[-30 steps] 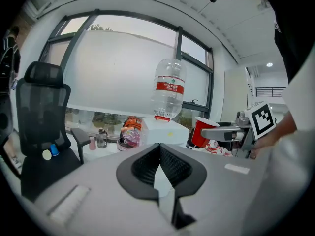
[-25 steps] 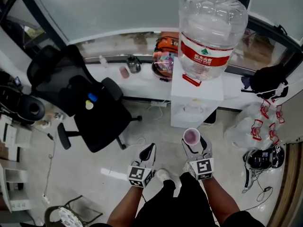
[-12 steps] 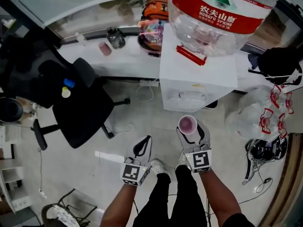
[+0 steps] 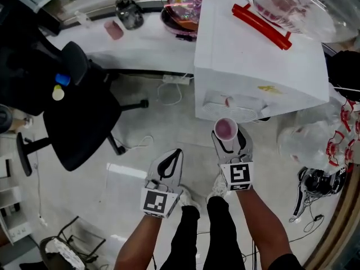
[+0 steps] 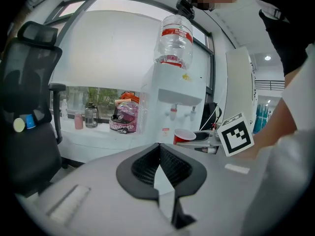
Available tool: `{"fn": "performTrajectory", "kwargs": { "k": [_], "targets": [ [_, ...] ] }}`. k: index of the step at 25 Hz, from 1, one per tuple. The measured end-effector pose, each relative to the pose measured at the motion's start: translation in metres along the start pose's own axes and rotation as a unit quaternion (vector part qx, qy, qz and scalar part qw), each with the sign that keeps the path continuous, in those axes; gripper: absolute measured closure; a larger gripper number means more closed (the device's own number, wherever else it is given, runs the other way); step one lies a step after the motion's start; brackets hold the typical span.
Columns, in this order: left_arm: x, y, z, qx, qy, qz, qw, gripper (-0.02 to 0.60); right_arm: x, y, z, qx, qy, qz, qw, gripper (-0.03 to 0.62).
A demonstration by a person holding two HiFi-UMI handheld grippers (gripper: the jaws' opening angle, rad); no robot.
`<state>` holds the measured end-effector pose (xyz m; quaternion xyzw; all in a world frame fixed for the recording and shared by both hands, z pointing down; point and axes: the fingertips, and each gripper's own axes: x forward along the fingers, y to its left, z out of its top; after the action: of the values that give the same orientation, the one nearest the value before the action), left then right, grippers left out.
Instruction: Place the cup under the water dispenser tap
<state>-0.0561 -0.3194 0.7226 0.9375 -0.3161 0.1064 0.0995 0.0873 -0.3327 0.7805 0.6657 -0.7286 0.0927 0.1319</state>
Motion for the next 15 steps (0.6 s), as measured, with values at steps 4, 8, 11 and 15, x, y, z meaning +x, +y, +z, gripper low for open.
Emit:
{"fn": "performTrajectory", "kwargs": {
  "k": [4, 8, 11, 15],
  "targets": [
    [0.014, 0.006, -0.013, -0.013, -0.009, 0.003, 0.9999, 0.565, 0.030, -0.009, -0.023, -0.002, 0.001, -0.012, 1.000, 0.301],
    [0.021, 0.012, -0.026, -0.014, -0.008, 0.006, 0.9998, 0.565, 0.049, -0.018, -0.037, 0.010, -0.001, -0.030, 0.999, 0.299],
    [0.023, 0.014, -0.032, -0.018, -0.008, 0.006, 0.9998, 0.565, 0.058, -0.026, -0.041, 0.017, 0.000, -0.043, 0.999, 0.299],
    [0.020, 0.011, -0.042, -0.021, 0.001, 0.001, 0.9998, 0.565, 0.065, -0.029, -0.043, 0.015, 0.003, -0.046, 0.999, 0.298]
  ]
}}
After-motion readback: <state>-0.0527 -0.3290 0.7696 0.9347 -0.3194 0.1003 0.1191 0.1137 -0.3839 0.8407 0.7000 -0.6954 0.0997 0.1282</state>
